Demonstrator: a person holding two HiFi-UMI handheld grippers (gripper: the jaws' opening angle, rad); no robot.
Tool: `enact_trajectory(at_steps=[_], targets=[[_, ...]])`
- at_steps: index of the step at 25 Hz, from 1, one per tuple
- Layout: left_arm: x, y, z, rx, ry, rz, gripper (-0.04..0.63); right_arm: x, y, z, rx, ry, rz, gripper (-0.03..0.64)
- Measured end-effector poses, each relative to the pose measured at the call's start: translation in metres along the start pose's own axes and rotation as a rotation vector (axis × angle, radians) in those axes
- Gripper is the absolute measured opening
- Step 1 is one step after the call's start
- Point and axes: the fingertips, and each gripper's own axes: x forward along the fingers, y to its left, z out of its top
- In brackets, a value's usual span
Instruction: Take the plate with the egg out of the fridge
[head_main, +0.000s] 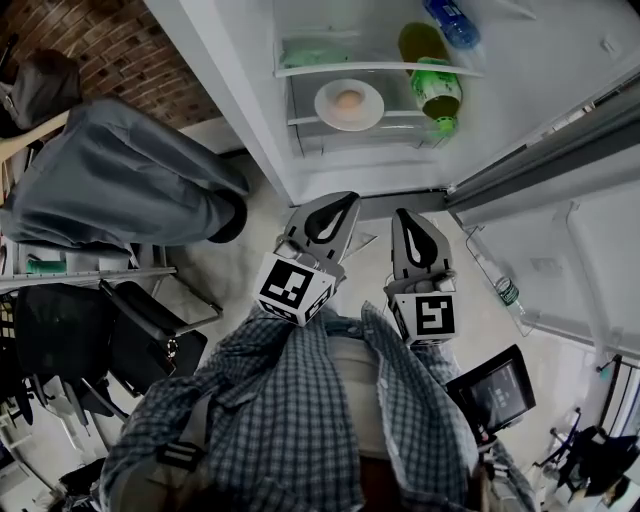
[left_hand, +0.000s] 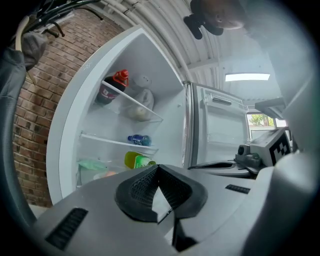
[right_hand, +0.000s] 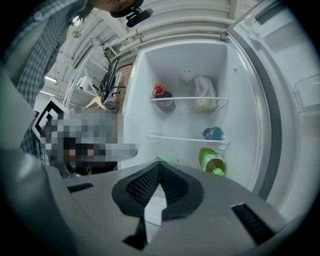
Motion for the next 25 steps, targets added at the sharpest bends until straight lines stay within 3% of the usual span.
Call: enact_trajectory(at_steps=[14,25], targets=[[0.016,0.036,-0.002,-0.027,0.009,-0.003,0.006,0.044,0.002,-0.006,-0.020,0.038,0.025,0.006],[0.030,0.054,-0.004,-0.051,0.012,0.085,0.006,0.071,-0.009,-0.013,-0.061,0.071,0.119,0.006]])
